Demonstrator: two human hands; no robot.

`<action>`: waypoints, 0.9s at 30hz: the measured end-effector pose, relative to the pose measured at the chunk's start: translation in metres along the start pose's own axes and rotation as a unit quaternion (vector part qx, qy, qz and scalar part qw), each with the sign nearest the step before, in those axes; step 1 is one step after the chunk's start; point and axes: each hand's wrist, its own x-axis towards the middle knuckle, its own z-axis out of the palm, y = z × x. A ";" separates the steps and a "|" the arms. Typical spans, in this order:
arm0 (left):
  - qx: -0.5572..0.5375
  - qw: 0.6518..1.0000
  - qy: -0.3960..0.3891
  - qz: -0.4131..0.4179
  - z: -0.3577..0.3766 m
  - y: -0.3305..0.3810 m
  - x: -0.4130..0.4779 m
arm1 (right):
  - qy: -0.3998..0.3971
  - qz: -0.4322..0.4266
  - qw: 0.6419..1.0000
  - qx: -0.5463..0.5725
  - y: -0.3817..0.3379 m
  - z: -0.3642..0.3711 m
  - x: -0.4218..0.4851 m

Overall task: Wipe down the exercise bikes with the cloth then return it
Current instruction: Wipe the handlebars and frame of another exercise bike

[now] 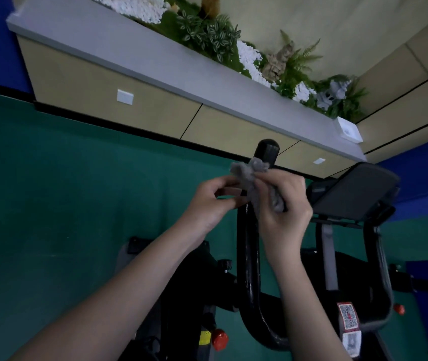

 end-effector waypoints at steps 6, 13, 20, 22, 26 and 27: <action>-0.011 1.000 -0.002 -0.015 0.000 0.001 -0.001 | 0.191 0.162 0.967 0.052 -0.012 0.013 0.055; -0.004 1.000 -0.008 0.004 0.000 0.002 -0.001 | 0.077 0.400 0.857 0.316 0.010 0.020 0.060; -0.020 1.000 -0.013 0.004 0.001 0.006 -0.002 | 0.050 0.443 0.816 0.368 0.022 0.023 0.051; -0.018 1.000 -0.019 0.004 0.001 0.007 -0.003 | 0.049 0.461 0.806 0.368 0.023 0.025 0.037; -0.015 1.000 -0.014 0.001 0.002 0.007 -0.003 | 0.031 0.489 0.780 0.388 0.023 0.025 0.038; -0.017 1.000 -0.011 -0.001 0.003 0.006 -0.003 | 0.016 0.495 0.768 0.406 0.025 0.025 0.043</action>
